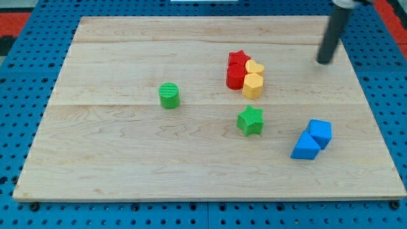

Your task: Slide the blue blocks closer to the green star

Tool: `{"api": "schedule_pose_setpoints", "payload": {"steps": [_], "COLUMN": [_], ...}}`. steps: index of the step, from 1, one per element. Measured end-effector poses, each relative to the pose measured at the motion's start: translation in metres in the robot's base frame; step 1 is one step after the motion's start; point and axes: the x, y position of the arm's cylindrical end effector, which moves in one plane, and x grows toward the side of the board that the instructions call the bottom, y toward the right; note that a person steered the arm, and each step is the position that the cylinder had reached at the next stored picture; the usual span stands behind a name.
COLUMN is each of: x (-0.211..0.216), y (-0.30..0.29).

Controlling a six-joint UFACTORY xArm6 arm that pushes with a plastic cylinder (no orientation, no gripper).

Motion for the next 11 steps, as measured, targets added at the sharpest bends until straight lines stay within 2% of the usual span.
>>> {"api": "schedule_pose_setpoints", "payload": {"steps": [1,2,4,5,6,7,8,9,10,11], "x": [0.083,0.107,0.148,0.147,0.132,0.129,0.148,0.178,0.178,0.158], "y": [0.030,0.012,-0.003,-0.090,-0.128,-0.070,0.005,-0.068,-0.128,-0.165]}}
